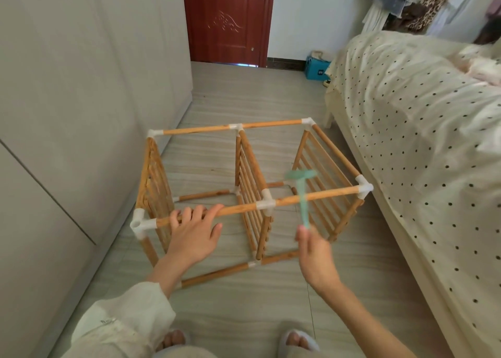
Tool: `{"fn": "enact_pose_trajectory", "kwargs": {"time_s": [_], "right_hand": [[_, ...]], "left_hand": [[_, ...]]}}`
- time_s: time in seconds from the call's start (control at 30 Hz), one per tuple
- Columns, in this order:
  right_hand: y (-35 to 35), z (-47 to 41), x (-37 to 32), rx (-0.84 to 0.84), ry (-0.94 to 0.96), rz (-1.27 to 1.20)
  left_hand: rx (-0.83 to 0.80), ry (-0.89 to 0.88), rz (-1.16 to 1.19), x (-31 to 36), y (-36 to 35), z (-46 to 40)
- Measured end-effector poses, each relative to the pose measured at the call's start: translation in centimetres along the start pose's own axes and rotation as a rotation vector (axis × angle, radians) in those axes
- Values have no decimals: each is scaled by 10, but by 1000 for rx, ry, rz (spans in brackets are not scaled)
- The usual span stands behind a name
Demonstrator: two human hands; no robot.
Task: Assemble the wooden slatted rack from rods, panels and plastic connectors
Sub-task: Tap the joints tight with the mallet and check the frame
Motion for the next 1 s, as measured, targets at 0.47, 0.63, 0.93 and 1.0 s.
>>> {"fn": "enact_pose_trajectory", "kwargs": {"time_s": [0.47,0.63,0.93,1.0], "right_hand": [[-1,3,7,-235,91,210],[36,6,7,-8,18,12],[149,-2,-4,283,88,189],[163,15,0,551,110,63]], "left_hand": [[-69,66,331,-47,13,-26],[157,309,226,-59,17,-18],[-148,-449,33,130,8,-26],[-210,-445,-23,138,1,-26]]}}
Point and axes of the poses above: each hand's wrist, its own z-axis away from the middle knuckle, its own y-axis out of the back of the hand, x = y × z, the point moved 5 cm from there along -z, towards the middle knuckle, and after that the axes turned 1 degree about y, right-handed, at the moved point
